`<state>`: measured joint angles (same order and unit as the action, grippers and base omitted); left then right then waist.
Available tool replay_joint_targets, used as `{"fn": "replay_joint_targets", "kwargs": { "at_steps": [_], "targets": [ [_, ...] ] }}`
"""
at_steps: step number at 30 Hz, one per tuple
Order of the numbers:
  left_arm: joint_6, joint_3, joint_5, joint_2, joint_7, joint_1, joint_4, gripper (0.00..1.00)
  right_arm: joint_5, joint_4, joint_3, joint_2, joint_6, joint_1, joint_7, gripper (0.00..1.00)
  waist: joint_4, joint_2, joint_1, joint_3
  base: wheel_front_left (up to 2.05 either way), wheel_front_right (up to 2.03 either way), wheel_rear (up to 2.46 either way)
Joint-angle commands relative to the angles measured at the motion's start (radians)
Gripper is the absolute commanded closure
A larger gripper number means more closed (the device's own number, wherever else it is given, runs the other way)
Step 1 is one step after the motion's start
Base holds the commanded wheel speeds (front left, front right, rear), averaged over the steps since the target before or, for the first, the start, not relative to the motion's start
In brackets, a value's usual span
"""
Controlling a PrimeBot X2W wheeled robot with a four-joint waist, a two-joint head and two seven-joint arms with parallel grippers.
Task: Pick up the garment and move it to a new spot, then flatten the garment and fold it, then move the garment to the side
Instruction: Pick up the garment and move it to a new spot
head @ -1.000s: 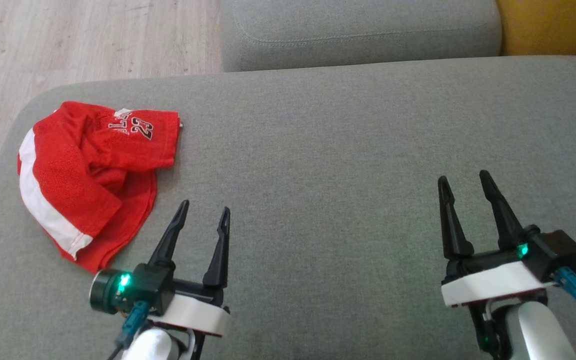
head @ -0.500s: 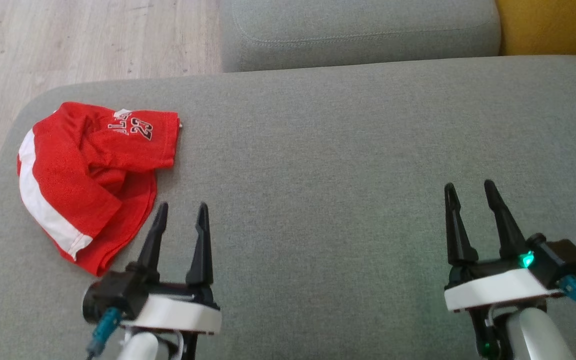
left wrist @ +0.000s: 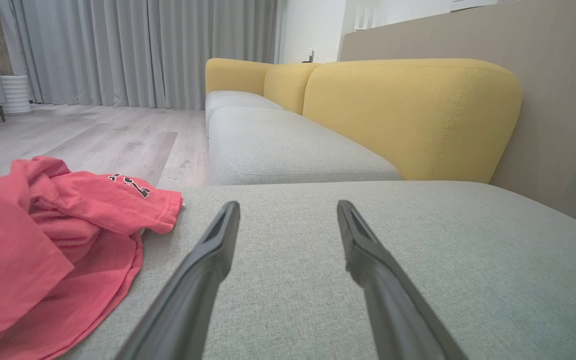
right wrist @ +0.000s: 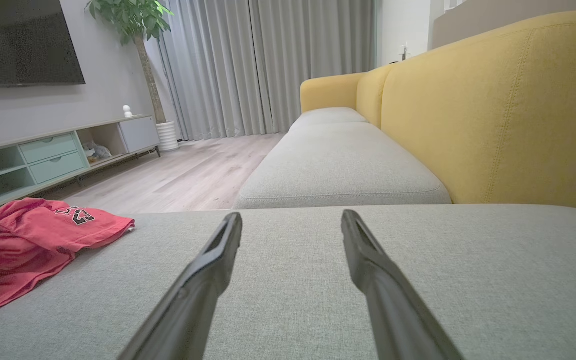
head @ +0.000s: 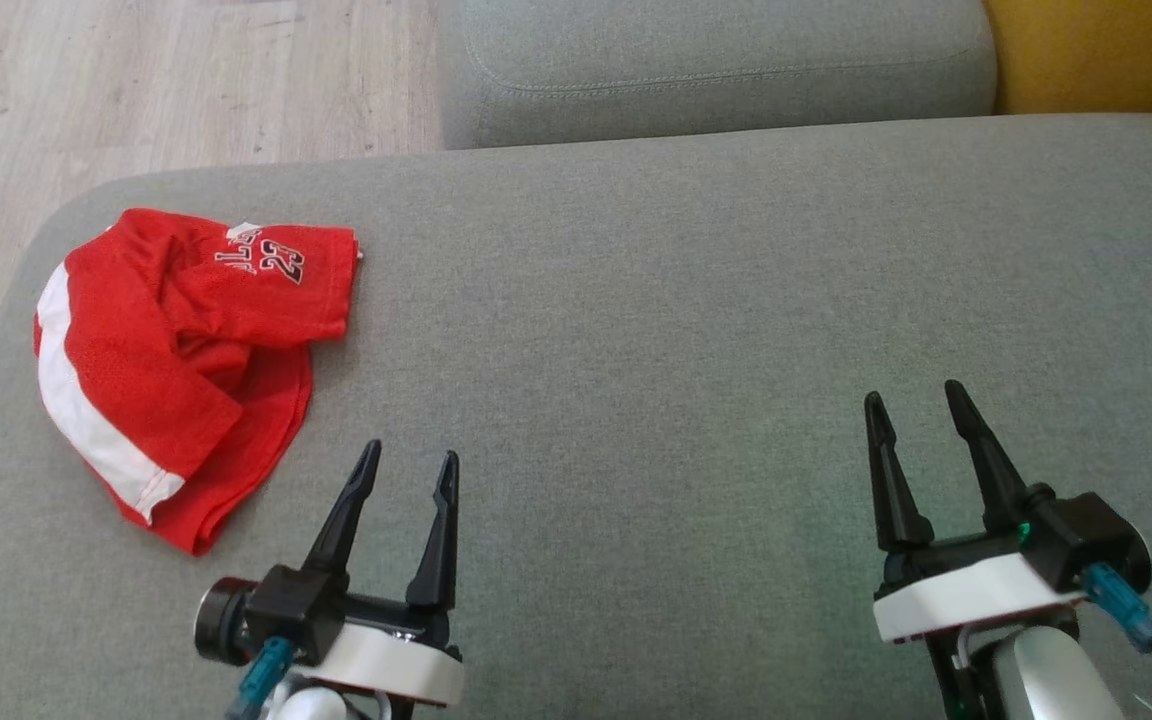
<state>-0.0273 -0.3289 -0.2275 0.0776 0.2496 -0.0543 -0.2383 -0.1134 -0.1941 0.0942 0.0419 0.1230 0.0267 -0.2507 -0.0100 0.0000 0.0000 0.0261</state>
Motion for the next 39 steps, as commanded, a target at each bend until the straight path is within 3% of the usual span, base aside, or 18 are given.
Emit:
{"fn": "replay_joint_targets", "kwargs": {
  "at_steps": [1,14,39],
  "targets": [
    [-0.002,0.032,0.008,-0.007,0.012,-0.042,0.025,0.0,0.001,0.03,0.027,0.008,0.008,0.031,-0.011,0.0,0.001,0.0,0.0,-0.001,0.0,0.0,0.0],
    [-0.01,0.071,0.024,-0.021,0.012,-0.029,0.013,0.0,-0.034,0.036,0.075,0.008,0.008,0.016,-0.011,0.0,0.05,0.0,0.0,-0.021,0.0,0.0,0.0],
    [-0.004,0.155,0.057,-0.021,0.012,0.041,0.002,0.0,-0.09,0.061,0.232,0.008,0.008,-0.038,-0.011,0.0,0.371,0.0,0.0,-0.098,0.0,0.0,0.0]
  ]
}}
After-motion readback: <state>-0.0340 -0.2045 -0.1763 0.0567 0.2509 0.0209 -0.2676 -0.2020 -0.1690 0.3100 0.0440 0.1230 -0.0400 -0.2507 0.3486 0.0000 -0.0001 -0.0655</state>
